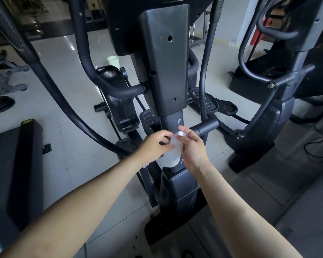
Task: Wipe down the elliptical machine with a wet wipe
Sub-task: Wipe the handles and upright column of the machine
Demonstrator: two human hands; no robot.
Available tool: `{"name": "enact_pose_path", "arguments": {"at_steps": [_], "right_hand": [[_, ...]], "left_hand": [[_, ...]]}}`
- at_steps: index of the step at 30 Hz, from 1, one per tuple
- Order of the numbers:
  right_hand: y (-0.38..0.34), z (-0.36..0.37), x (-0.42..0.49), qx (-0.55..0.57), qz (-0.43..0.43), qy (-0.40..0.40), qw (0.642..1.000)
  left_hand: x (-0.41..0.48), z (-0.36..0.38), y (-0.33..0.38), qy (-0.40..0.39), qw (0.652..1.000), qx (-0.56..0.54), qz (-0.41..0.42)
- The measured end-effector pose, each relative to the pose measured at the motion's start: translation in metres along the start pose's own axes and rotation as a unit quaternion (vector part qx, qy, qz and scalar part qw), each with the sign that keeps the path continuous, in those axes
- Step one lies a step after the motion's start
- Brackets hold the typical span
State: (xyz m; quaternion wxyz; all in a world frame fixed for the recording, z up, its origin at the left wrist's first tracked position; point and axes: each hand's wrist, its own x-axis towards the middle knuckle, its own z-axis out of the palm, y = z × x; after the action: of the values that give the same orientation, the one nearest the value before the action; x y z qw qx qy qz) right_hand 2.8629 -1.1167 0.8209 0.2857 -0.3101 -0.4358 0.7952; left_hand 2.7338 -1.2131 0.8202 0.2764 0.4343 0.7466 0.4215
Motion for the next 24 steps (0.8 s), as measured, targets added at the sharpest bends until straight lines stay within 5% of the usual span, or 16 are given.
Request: {"name": "enact_pose_path", "arguments": {"at_steps": [9, 19, 24], "right_hand": [[0.010, -0.009, 0.007, -0.308, -0.099, 0.097, 0.941], [0.015, 0.001, 0.007, -0.212, -0.146, 0.069, 0.964], [0.014, 0.004, 0.034, -0.115, -0.046, 0.171, 0.977]], "left_hand": [[0.012, 0.005, -0.001, 0.108, 0.994, -0.021, -0.024], [0.034, 0.014, 0.007, 0.126, 0.973, -0.176, -0.086], [0.043, 0.013, 0.004, 0.152, 0.972, -0.146, -0.105]]}}
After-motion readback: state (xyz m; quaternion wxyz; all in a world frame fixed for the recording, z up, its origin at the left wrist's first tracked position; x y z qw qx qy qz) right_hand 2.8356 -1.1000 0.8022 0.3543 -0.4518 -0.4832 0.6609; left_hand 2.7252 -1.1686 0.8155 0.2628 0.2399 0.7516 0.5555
